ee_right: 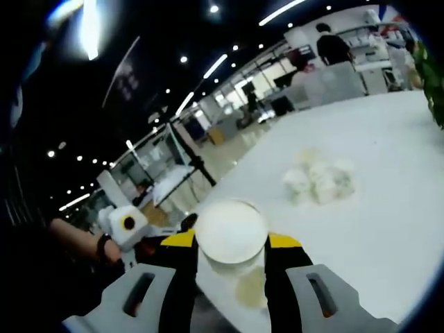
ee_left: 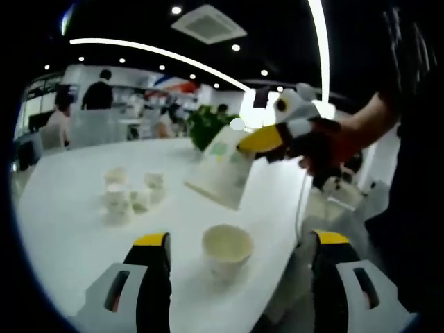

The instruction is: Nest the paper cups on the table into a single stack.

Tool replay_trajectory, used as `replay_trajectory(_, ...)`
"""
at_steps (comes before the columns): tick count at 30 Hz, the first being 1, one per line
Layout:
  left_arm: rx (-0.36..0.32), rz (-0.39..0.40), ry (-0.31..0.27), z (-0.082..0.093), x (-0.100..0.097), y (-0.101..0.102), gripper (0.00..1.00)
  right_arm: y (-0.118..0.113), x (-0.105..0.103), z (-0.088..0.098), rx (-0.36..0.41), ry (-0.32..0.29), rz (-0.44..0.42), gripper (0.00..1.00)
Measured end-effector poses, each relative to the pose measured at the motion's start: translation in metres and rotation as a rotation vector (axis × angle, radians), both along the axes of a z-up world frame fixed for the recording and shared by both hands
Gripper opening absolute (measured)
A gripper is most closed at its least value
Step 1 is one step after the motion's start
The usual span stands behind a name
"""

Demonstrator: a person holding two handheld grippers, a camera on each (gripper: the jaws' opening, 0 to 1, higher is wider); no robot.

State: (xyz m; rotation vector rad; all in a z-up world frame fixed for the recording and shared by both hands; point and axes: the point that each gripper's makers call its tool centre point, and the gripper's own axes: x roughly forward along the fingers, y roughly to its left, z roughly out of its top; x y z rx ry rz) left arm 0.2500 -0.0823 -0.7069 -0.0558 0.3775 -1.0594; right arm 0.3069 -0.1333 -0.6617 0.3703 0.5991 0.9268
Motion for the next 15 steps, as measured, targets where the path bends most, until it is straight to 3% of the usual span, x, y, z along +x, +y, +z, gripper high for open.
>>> replay_trajectory(15,-0.152,0.005,0.047,0.026,0.002,-0.017,0.79,0.012,-0.005,0.008,0.086,0.029,-0.001,0.34)
